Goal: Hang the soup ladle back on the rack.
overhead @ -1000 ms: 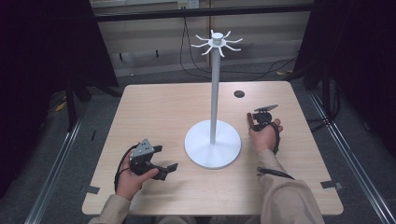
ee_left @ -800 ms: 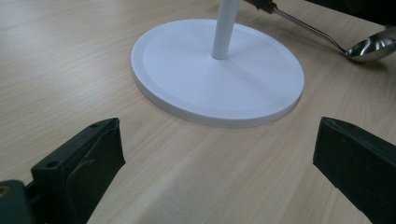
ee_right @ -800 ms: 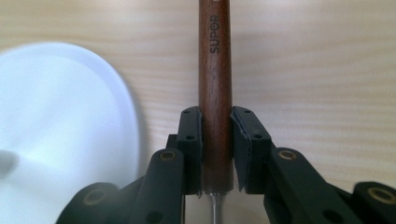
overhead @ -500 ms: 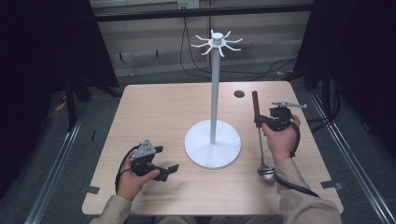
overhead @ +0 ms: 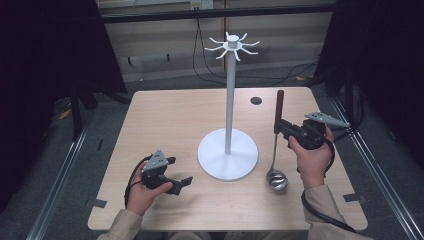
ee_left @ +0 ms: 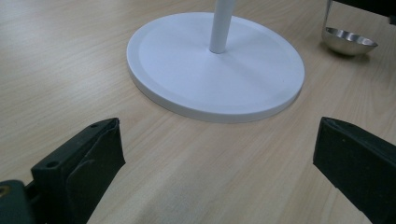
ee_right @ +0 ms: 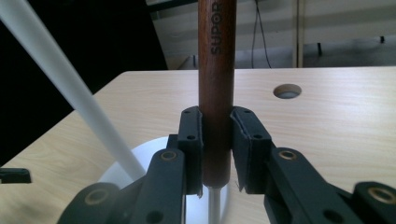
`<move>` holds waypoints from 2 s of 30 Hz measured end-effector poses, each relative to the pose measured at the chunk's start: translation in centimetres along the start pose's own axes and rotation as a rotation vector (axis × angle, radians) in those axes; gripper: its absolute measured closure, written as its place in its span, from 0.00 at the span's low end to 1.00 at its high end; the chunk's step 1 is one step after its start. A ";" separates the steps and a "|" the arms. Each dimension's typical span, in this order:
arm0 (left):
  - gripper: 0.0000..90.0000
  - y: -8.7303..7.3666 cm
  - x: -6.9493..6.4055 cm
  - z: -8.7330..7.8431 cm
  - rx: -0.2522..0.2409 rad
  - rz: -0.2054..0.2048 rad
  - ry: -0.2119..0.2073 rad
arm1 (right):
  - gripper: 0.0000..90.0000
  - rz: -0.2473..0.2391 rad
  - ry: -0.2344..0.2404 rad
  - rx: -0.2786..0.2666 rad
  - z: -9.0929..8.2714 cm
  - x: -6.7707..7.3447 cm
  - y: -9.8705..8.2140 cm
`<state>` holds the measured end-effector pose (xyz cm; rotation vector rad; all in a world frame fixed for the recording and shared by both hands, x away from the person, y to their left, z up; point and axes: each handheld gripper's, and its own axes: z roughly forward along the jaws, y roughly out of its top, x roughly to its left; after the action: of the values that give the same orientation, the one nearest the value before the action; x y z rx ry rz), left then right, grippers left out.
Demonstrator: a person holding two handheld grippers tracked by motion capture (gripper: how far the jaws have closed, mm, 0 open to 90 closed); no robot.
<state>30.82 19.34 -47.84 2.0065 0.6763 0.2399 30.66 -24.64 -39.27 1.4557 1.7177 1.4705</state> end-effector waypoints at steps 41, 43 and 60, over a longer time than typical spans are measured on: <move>0.02 0.0 -0.1 0.2 -0.001 -0.002 -0.004 | 0.83 -0.136 0.176 -0.121 -2.9 4.7 4.8; 0.02 0.0 -0.1 0.2 0.001 -0.001 -0.004 | 0.83 -0.130 0.183 -0.125 -3.0 5.0 5.0; 0.02 -0.1 -0.1 0.3 0.001 -0.006 -0.010 | 0.83 -0.156 0.231 -0.130 -3.5 7.1 8.1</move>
<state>30.82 19.10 -48.02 2.0047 0.6760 0.2260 28.69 -20.80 -28.83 1.0955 1.7856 1.6832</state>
